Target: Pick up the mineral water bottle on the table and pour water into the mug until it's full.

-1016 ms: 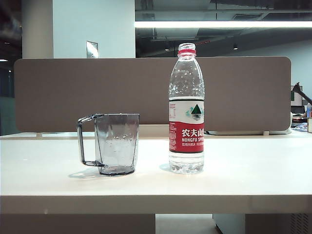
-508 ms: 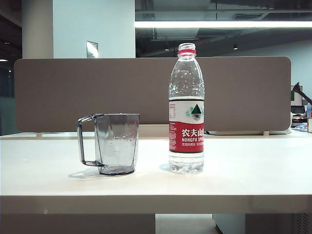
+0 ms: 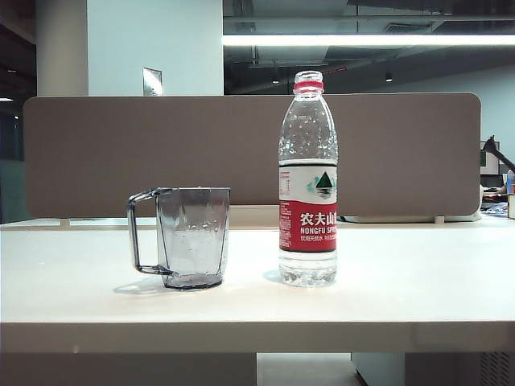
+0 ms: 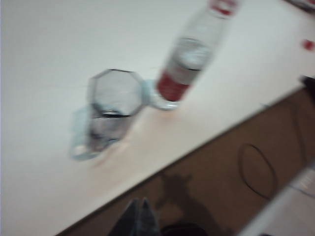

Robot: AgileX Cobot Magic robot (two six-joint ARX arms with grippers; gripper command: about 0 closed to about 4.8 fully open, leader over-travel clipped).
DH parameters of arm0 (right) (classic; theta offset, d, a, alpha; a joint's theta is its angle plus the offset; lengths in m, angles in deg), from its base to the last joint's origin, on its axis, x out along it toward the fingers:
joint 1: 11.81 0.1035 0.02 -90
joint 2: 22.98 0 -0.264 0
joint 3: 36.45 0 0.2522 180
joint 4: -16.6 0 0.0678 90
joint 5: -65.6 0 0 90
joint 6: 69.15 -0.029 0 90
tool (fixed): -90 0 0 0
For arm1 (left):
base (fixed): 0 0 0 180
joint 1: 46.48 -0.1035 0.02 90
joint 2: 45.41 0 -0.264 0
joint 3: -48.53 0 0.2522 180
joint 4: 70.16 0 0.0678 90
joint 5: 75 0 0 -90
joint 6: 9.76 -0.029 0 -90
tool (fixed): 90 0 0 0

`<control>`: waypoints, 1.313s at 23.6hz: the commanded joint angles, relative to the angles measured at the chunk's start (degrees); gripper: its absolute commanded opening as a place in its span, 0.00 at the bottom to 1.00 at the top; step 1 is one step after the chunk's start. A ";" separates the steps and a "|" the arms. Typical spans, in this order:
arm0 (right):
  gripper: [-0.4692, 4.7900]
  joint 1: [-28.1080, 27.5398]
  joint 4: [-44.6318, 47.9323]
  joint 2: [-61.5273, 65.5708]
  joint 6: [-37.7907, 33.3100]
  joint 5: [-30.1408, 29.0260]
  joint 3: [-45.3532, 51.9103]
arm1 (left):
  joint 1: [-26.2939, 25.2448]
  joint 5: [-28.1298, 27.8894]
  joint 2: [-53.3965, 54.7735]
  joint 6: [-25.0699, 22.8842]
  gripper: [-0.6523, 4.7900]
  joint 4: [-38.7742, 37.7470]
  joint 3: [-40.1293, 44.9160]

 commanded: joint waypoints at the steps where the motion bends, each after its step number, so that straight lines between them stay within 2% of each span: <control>1: 0.08 0.00 0.74 -0.07 0.07 0.11 0.42 | 0.04 7.98 -0.15 -7.17 0.11 0.28 -0.28; 5: 0.08 0.00 0.74 -0.07 0.07 0.11 0.42 | 0.04 5.14 -0.13 -8.11 0.11 0.02 -0.28; 9: 0.08 0.00 0.74 -0.07 0.07 0.11 0.42 | 0.04 4.94 -0.15 -8.59 0.11 -0.37 -0.28; 13: 0.08 0.00 0.74 -0.07 0.07 0.11 0.42 | 0.04 -1.09 -0.13 -8.35 0.11 -3.30 -0.28; 31: 0.08 -0.02 1.53 -0.07 0.46 1.25 0.42 | 0.04 -0.87 -0.13 -8.15 0.11 -4.42 -0.28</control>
